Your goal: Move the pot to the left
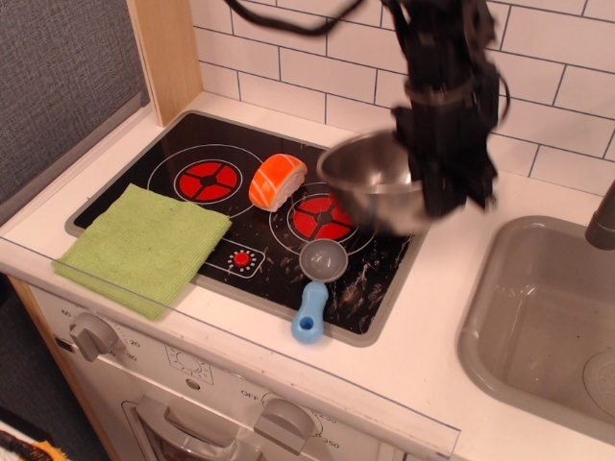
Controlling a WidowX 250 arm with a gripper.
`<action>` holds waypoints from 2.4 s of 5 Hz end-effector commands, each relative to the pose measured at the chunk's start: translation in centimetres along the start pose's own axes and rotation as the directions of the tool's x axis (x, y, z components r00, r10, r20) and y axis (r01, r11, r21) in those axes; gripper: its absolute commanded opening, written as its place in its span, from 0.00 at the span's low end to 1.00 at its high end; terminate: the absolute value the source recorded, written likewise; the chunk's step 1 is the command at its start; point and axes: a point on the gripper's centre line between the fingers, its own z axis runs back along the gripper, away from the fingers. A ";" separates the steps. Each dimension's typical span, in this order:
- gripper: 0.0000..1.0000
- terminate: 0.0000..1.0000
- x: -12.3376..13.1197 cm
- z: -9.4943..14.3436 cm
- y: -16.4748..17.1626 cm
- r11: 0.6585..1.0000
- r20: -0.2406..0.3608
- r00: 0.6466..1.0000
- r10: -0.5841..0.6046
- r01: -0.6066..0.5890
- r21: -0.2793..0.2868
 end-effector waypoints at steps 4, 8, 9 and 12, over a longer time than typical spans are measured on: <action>0.00 0.00 -10.8 7.5 14.3 0.885 0.002 0.927 0.374 -0.358 0.297; 0.00 0.00 -12.0 2.7 14.7 0.882 -0.091 0.912 0.400 -0.356 0.308; 1.00 0.00 -12.2 2.3 14.5 0.886 -0.114 0.909 0.400 -0.353 0.300; 1.00 0.00 -12.2 5.7 13.7 0.851 -0.017 0.878 0.479 -0.460 0.254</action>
